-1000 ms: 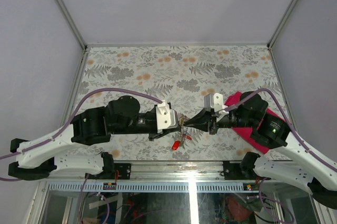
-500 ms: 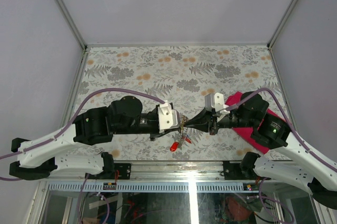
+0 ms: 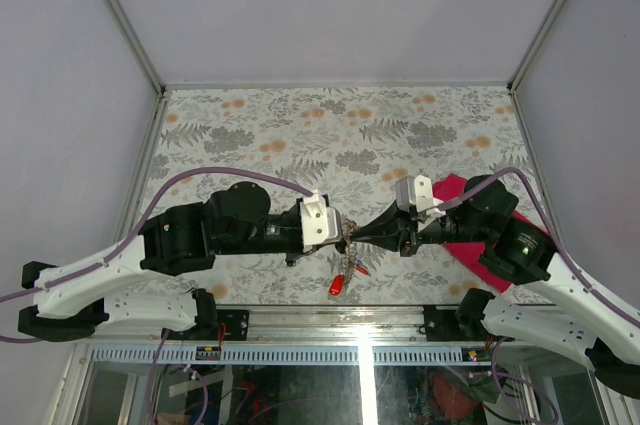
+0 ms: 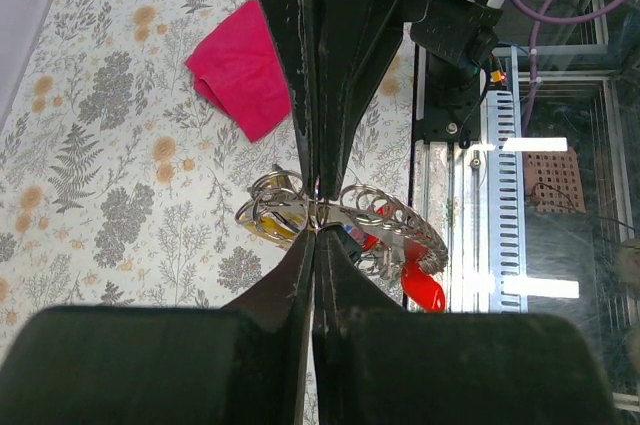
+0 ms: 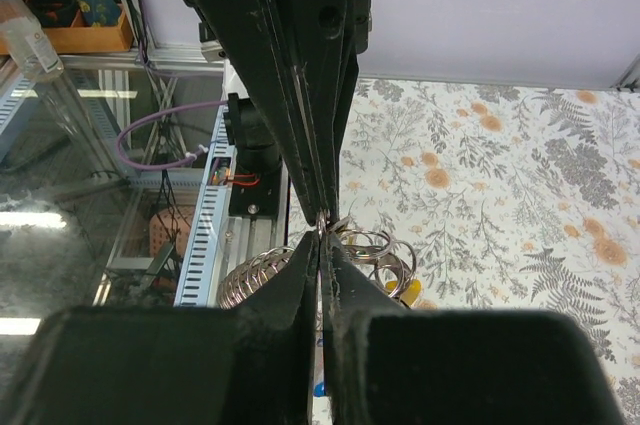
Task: Put the keys on the keyring
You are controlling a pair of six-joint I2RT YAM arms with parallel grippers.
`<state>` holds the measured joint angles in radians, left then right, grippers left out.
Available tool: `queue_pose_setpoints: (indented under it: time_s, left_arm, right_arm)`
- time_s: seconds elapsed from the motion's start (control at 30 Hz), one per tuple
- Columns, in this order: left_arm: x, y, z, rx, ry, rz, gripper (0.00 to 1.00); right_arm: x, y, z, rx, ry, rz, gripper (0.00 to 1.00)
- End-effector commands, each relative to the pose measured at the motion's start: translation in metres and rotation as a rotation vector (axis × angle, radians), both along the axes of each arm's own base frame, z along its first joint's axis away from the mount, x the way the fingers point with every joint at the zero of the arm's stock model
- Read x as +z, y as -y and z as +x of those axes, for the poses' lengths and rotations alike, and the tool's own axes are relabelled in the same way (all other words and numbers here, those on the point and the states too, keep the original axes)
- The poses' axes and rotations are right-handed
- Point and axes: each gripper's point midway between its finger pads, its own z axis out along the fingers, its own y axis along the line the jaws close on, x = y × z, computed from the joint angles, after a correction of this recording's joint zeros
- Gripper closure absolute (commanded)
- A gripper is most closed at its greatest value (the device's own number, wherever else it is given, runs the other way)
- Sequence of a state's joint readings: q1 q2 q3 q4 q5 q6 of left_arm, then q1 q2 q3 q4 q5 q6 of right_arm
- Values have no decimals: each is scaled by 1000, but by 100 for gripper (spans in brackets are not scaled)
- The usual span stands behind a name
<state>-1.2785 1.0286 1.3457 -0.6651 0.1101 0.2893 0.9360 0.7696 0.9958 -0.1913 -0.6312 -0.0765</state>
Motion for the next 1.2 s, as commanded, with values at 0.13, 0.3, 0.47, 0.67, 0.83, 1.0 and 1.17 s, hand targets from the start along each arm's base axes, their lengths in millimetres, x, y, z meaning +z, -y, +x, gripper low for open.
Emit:
queue_pose_setpoints:
  time_s: [0.13,0.3,0.47,0.67,0.83,1.0,1.17]
  left_arm:
    - [14,1,5,30,25,-75,100]
    - [21,2,4,37,15,-126,100]
    - [31,3,4,50,3,-209,100]
    - [46,2,3,64,-6,-314,100]
    - [57,1,4,78,-12,-392,100]
    - [67,-2,5,87,-5,-439,98]
    - [81,-9,4,90,4,-488,81]
  right_arm:
    - [60,7,-8,0,90,224,100]
    - [65,7,-1,-42,65,310,100]
    - [74,11,5,-86,47,424,100]
    - [87,15,10,-115,26,559,100]
    - [97,17,13,-117,1,653,100]
    - [106,21,14,-114,-25,743,100]
    - [106,18,11,-96,11,710,100]
